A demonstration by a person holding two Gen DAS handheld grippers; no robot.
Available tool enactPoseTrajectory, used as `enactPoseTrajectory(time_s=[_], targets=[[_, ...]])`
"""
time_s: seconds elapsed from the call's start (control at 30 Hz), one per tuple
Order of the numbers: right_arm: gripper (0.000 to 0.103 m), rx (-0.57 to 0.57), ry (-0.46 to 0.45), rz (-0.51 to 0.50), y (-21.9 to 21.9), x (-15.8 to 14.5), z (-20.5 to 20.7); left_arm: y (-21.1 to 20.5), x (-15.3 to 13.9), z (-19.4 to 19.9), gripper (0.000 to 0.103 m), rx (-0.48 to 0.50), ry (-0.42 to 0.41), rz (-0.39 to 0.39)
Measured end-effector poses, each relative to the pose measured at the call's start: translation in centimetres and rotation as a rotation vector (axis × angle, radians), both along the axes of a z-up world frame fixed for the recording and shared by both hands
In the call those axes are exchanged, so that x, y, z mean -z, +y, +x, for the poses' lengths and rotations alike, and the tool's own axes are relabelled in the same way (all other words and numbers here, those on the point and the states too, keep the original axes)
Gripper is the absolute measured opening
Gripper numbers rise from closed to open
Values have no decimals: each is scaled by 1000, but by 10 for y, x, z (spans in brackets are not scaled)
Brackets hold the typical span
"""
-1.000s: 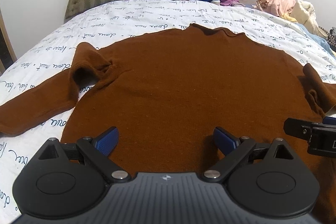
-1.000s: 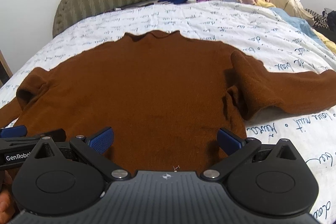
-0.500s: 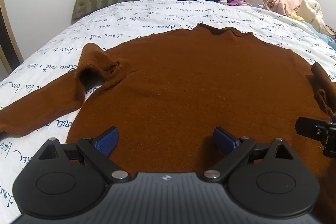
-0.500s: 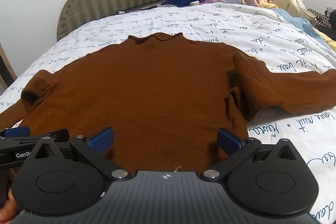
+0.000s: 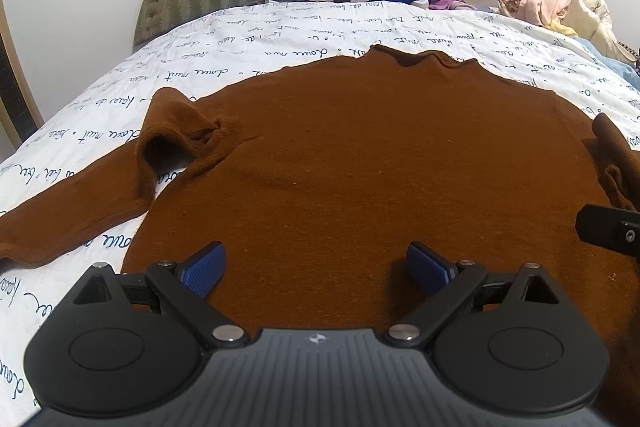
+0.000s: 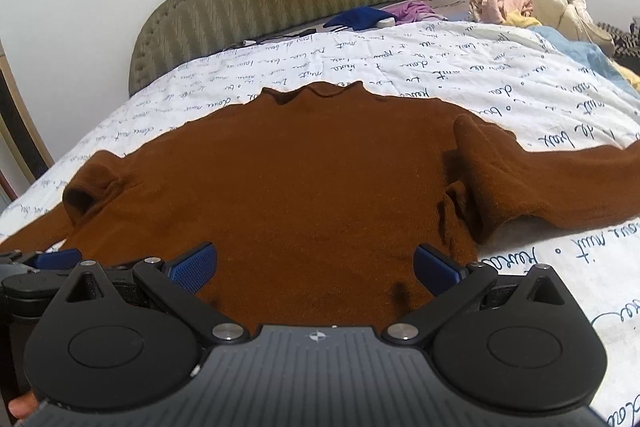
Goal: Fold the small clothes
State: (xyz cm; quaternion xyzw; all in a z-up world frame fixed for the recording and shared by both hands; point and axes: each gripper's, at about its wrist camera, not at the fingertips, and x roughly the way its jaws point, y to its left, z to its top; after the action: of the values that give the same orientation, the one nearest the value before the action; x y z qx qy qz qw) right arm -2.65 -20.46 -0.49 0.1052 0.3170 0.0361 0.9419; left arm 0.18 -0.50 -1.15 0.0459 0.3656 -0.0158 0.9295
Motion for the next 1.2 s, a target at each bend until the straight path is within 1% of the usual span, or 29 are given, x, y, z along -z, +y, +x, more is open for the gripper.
enactPoseTrajectory(time_s=[0.1, 0.5, 0.77, 0.87, 0.93, 1.03, 1.1, 1.2], targets=[[103, 3, -5, 31, -4, 0, -2, -1, 0, 0, 98, 1, 3, 2], [103, -11, -26, 11, -4, -2, -4, -6, 4, 5, 98, 6, 11, 7], [103, -18, -52, 62, -17, -3, -9, -11, 6, 8, 98, 9, 14, 10], [103, -55, -48, 92, -25, -2, -10, -14, 7, 8, 97, 19, 3, 8], [103, -74, -53, 72, -28, -4, -13, -16, 8, 8, 98, 25, -5, 13], [103, -42, -77, 69, -45, -9, -20, -19, 12, 8, 97, 32, -9, 20], [103, 17, -87, 85, -65, -10, -24, -21, 13, 8, 97, 40, -9, 20], [103, 137, -94, 115, -104, -8, -29, -23, 15, 8, 97, 47, -14, 24]])
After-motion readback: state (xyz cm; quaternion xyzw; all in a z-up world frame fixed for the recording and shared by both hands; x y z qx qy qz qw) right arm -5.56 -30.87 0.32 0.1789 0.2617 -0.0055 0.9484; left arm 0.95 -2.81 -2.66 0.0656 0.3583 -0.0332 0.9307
